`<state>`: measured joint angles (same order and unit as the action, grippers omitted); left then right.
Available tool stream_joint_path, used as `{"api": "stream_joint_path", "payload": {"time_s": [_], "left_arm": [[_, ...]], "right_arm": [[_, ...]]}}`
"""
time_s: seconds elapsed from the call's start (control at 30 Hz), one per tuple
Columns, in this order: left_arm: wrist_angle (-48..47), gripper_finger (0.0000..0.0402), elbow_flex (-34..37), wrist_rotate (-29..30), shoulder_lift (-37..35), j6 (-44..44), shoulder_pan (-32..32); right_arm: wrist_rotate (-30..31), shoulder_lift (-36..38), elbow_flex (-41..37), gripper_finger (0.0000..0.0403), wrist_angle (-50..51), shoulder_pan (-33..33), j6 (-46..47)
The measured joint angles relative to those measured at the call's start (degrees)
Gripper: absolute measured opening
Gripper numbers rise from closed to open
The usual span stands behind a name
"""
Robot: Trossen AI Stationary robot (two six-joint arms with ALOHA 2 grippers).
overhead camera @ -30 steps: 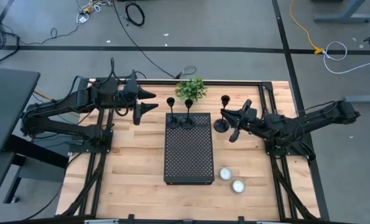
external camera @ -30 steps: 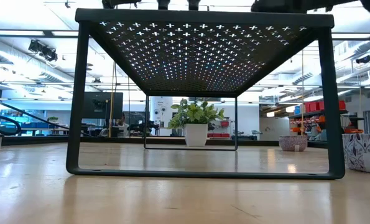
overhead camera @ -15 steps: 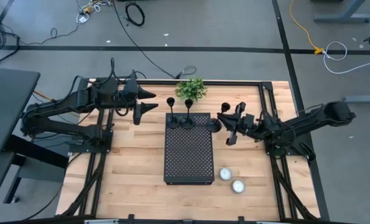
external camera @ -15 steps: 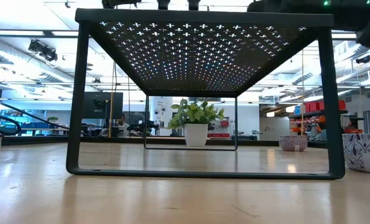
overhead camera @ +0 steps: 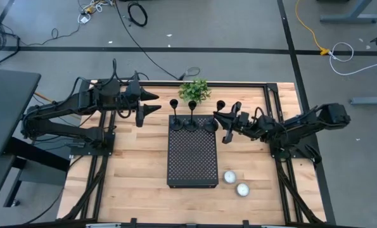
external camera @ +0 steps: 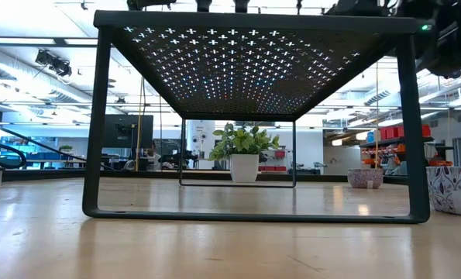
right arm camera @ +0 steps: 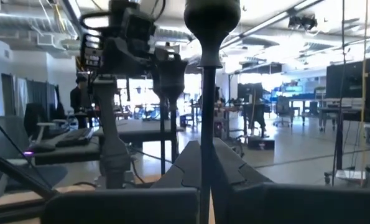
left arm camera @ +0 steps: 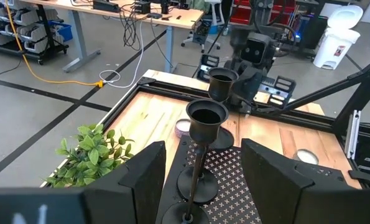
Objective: Pick & Place candle stick holders
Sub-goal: Put the black candle holder on the shelf
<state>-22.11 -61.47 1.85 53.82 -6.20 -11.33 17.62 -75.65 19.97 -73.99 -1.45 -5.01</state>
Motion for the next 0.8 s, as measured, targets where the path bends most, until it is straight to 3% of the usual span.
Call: {"api": "stream_joint_path", "payload": {"time_s": [0.3, 0.8], "left_arm": [[0.0, 0.0209, 0.0, 0.0, 0.0, 0.0, 0.0], [-0.1, 0.0209, 0.0, 0.0, 0.0, 0.0, 0.0]], "right_arm": [[-1.1, -4.8, 3.8, 0.0, 4.1, 2.1, 0.0], [-2.2, -5.0, 3.8, 0.0, 4.8, 3.4, 0.1]]}}
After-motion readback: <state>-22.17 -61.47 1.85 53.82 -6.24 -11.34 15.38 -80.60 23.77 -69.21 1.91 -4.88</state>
